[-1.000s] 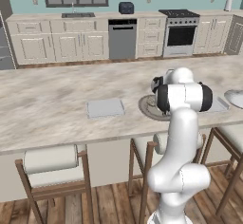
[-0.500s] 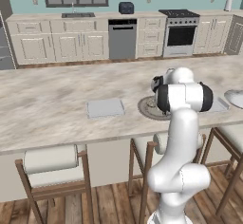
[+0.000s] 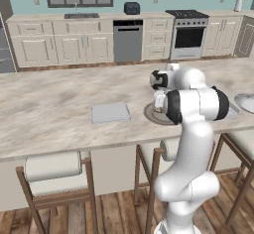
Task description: Place two dumplings into each of the tupperware containers and then place the containers in the fridge.
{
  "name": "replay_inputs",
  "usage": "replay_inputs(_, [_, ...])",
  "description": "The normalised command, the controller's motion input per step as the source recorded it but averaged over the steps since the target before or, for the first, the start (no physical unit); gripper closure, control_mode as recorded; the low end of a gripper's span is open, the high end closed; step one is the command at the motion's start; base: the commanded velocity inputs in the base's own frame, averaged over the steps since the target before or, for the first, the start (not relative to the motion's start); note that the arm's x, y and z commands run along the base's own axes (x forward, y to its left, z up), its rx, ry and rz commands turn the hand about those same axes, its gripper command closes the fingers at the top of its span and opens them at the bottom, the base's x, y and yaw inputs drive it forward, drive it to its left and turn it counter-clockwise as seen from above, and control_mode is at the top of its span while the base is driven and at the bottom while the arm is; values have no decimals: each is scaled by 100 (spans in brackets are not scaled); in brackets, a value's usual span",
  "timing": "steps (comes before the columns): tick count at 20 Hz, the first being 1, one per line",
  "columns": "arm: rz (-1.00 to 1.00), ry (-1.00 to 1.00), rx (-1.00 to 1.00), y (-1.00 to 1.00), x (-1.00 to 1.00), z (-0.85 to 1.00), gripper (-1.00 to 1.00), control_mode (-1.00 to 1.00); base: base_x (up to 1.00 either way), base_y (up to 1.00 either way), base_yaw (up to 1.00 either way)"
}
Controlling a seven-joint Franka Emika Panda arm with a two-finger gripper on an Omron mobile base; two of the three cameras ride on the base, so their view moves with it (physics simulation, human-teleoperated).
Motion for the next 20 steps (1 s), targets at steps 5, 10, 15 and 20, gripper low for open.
replay_inputs(5, [4,0,0,100,13,33,100,-100,0,0,0])
replay_inputs(10, [4,0,0,100,16,6,100,-100,0,0,0])
replay_inputs(15, [2,2,0,99,39,0,100,-100,0,0,0])
replay_inputs(20, [0,1,0,71,78,0,100,-100,0,0,0])
